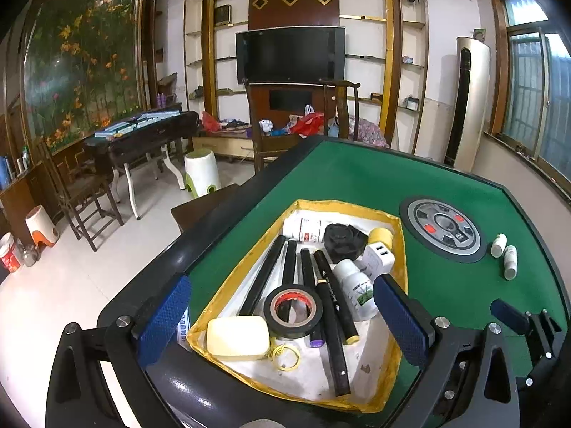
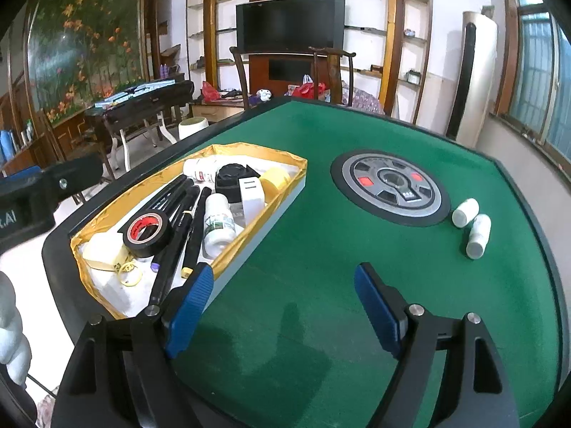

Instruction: Organize rigid objects

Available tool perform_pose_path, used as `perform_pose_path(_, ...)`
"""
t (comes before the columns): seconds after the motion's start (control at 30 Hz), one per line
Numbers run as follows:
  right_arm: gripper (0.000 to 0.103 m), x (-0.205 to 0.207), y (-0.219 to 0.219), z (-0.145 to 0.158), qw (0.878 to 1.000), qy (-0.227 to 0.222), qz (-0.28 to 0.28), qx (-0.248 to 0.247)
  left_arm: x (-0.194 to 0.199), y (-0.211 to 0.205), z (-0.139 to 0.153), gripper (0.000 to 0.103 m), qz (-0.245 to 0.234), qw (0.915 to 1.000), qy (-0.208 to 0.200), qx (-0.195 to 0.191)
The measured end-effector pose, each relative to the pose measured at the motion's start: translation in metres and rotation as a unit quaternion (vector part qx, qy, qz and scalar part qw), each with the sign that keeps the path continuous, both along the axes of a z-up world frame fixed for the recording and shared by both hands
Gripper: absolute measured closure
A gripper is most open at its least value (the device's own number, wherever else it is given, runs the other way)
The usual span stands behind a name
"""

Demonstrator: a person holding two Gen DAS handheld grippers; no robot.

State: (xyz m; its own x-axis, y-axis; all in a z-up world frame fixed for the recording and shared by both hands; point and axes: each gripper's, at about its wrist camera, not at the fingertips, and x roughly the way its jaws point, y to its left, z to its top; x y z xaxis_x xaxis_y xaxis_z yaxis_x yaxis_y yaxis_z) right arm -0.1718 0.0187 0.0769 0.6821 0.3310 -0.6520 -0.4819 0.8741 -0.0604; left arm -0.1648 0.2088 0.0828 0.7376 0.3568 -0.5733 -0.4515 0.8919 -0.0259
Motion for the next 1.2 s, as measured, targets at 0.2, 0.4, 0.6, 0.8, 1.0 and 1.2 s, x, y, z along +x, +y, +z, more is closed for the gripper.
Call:
perform_pose_path(0.2,0.022,-0.007,0.018,0.001,0.998,-0.037,-0.008,-0.050,0.001,0.004,-0.011,0.000,-0.002,0.9998,0.019,-0.010)
perform_pose_path(0.4,0.017,-0.009,0.025,-0.003,0.996,-0.045,-0.013,-0.073,0.002,0.004,-0.021,0.000,-0.007,0.9994,0.029,-0.018)
perform_pose_path(0.6,0.017,-0.006,0.024,-0.004,0.996,-0.040,-0.023,-0.077,0.005,0.004,-0.024,0.000,-0.011,0.9990,0.037,-0.022)
perform_pose_path(0.8,0.017,-0.007,0.026,-0.006,0.996,-0.041,-0.022,-0.081,0.007,0.004,-0.029,0.000,-0.013,0.9986,0.044,-0.028)
perform_pose_path(1.0,0.017,-0.005,0.028,-0.008,0.996,-0.036,-0.019,-0.083,0.010,0.006,-0.033,0.000,-0.015,0.9980,0.050,-0.037)
perform_pose_path(1.2,0.017,-0.005,0.033,-0.009,0.996,-0.035,-0.013,-0.085,0.014,0.006,-0.037,0.000,-0.020,0.9972,0.059,-0.043)
